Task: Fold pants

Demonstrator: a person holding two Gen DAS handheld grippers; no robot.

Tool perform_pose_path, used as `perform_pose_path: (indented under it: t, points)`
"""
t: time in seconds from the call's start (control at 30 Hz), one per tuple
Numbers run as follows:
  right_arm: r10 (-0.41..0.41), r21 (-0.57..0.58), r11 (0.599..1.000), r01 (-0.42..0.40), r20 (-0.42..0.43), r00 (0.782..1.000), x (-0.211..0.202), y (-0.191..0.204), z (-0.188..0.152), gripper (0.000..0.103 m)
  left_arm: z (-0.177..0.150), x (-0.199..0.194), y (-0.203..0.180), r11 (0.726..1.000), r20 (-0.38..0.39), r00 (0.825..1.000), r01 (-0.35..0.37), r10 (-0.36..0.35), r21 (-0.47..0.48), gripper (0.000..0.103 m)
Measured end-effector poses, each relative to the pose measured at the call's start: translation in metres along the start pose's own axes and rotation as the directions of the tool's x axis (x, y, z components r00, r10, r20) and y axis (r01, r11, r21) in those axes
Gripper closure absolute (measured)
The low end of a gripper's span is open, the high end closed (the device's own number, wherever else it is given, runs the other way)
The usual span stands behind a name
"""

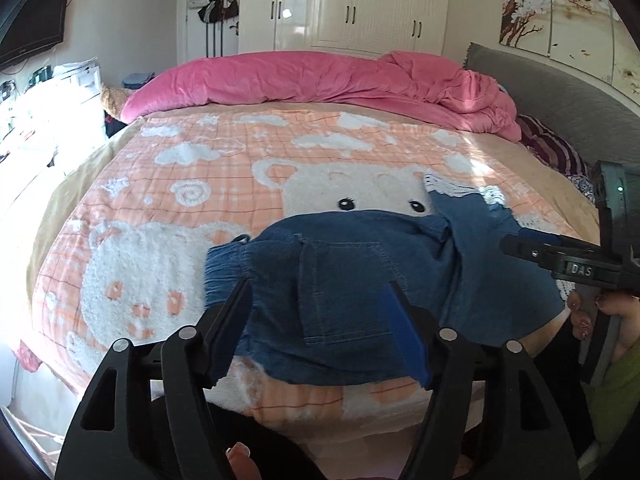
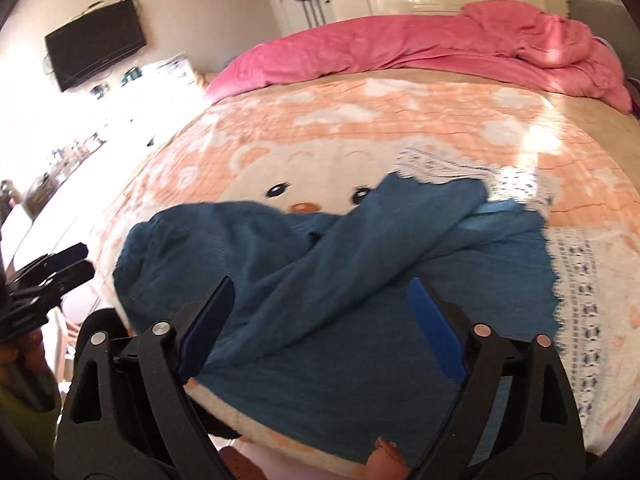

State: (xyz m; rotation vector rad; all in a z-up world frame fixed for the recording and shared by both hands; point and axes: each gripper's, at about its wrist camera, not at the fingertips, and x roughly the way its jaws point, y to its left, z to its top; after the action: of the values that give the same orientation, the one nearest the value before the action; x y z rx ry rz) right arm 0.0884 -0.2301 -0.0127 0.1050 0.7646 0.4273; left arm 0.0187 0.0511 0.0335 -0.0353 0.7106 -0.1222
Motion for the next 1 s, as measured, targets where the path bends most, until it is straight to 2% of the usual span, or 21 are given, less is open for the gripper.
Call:
perform_pose_path:
  t: [0.23, 0.37, 0.47, 0.53, 0.6, 0.63, 0.67, 0.73, 0.8, 0.93, 1.0]
  points:
    - [-0.088, 0.060, 0.995, 0.085, 0.056, 0.995, -0.006, -0.036, 0.013, 0.013, 0.004, 0.034, -0.053, 0.988, -0.074, 0.987, 0.147, -0.143, 0.050, 0.032]
    - [-0.135, 0.085, 0.988, 0.130, 0.054, 0.989, -0.005, -0.058, 0.012, 0.013, 0.004, 0.064, -0.083, 0.973, -0.123, 0.970, 0.219, -0.208, 0.079, 0.033]
    - [-0.177, 0.078, 0.982, 0.173, 0.047, 0.983, -0.003, -0.067, 0.016, 0.013, 0.002, 0.090, -0.097, 0.959, -0.181, 0.948, 0.275, -0.260, 0.062, 0.037]
    - [-0.189, 0.089, 0.979, 0.185, 0.042, 0.981, 0.000, -0.073, 0.025, 0.012, 0.002, 0.104, -0.100, 0.952, -0.205, 0.934, 0.304, -0.293, 0.026, 0.045]
    - [-0.177, 0.104, 0.980, 0.173, 0.036, 0.984, 0.003, -0.077, 0.036, 0.011, 0.001, 0.119, -0.105, 0.948, -0.216, 0.927, 0.317, -0.307, 0.013, 0.053]
    - [-0.168, 0.107, 0.981, 0.164, 0.035, 0.985, 0.007, -0.077, 0.044, 0.011, -0.001, 0.125, -0.107, 0.948, -0.218, 0.926, 0.318, -0.308, 0.013, 0.062]
    - [-0.163, 0.100, 0.982, 0.160, 0.029, 0.986, 0.011, -0.076, 0.049, 0.011, -0.003, 0.131, -0.108, 0.947, -0.224, 0.923, 0.320, -0.312, 0.002, 0.067]
    - [-0.163, 0.068, 0.984, 0.162, 0.004, 0.987, 0.023, -0.072, 0.063, 0.011, -0.011, 0.141, -0.110, 0.932, -0.228, 0.906, 0.361, -0.356, -0.023, 0.086]
    - [-0.171, 0.017, 0.985, 0.171, -0.031, 0.985, 0.044, -0.064, 0.080, 0.011, -0.017, 0.144, -0.114, 0.928, -0.208, 0.908, 0.372, -0.364, 0.002, 0.087]
    - [-0.187, -0.019, 0.982, 0.186, -0.124, 0.975, 0.092, -0.055, 0.108, 0.011, -0.023, 0.135, -0.122, 0.900, -0.141, 0.916, 0.397, -0.376, 0.180, 0.087]
    - [-0.207, -0.033, 0.978, 0.204, -0.178, 0.962, 0.120, -0.051, 0.119, 0.011, -0.025, 0.134, -0.121, 0.890, -0.131, 0.918, 0.395, -0.374, 0.227, 0.087]
